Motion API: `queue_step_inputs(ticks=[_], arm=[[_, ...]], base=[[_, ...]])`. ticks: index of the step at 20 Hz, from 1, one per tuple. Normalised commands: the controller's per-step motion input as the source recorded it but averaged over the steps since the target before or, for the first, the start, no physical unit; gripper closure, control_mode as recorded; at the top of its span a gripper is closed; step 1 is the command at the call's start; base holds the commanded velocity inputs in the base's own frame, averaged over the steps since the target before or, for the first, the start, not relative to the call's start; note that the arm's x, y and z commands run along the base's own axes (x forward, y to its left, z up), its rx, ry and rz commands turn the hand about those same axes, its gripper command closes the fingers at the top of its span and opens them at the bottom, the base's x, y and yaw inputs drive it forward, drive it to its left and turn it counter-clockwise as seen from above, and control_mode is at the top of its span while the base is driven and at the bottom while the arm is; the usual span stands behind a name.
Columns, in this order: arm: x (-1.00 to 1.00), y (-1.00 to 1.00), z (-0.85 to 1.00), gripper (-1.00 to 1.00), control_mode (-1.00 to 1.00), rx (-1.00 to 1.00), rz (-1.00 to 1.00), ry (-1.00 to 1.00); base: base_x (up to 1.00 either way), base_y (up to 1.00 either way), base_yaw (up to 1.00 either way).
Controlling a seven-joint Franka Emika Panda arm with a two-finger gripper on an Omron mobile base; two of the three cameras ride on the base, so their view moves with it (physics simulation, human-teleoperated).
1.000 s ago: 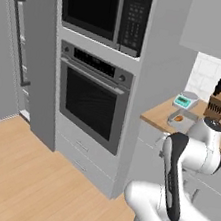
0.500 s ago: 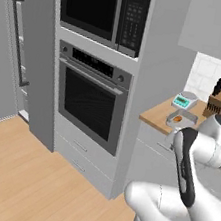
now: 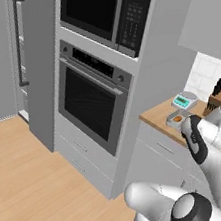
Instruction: Take the meat container that has the chicken drumstick and place it on the second highest rack of the freezer. Then take the vegetable container that has the corn and lime and place it on the highest rack of the freezer.
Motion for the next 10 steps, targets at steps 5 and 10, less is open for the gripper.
queue_step_inputs(ticks=[5,10], arm=[[0.56,-0.3,0.12,-1.0,-1.0,0.34,-0.48,0.06],[0.34,-0.62,0.07,-1.0,-1.0,0.31,-0.3,0.03]], base=[[0.0,0.0,0.0],[0.0,0.0,0.0]])
